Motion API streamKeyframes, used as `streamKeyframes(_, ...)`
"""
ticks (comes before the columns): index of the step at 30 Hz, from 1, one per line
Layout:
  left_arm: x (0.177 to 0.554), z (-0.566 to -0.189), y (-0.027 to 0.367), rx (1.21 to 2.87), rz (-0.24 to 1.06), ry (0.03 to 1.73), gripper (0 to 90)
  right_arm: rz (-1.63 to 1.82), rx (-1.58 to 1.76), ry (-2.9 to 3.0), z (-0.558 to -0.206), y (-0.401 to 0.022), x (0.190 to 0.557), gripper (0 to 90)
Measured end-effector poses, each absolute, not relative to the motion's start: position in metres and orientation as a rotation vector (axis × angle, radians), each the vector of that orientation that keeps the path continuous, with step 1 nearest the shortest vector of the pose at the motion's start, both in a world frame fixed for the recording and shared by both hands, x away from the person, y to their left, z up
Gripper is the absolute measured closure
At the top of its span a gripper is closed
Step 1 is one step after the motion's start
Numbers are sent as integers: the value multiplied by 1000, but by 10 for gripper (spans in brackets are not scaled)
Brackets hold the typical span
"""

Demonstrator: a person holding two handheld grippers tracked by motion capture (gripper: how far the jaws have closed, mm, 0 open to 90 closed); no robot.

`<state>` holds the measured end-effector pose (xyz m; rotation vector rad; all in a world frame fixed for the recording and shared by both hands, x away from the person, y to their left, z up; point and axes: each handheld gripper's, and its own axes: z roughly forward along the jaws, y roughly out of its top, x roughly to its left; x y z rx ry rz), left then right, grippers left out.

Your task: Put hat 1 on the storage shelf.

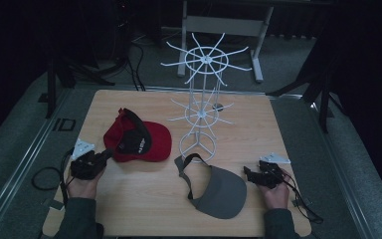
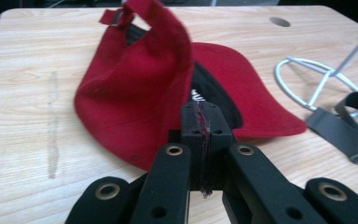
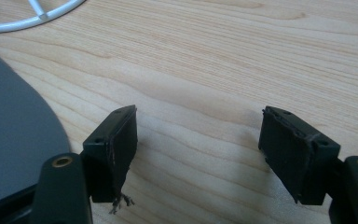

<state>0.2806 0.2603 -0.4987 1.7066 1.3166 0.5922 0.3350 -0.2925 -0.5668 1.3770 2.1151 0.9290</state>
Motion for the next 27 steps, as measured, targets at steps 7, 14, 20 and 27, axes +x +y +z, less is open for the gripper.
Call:
streamKeyframes(7, 281, -500, 247, 1749, 561, 1277, 900, 929, 1375, 2117, -567, -293, 335, 274)
streamKeyframes(14, 284, -507, 235, 1798, 527, 1250, 900, 929, 1373, 2119, -567, -292, 335, 271)
streamKeyframes(20, 287, -511, 225, 1815, 496, 1238, 900, 928, 1373, 2119, -567, -292, 335, 271)
streamKeyframes(27, 294, -518, 220, 1834, 492, 1253, 900, 929, 1373, 2119, -567, -292, 335, 271)
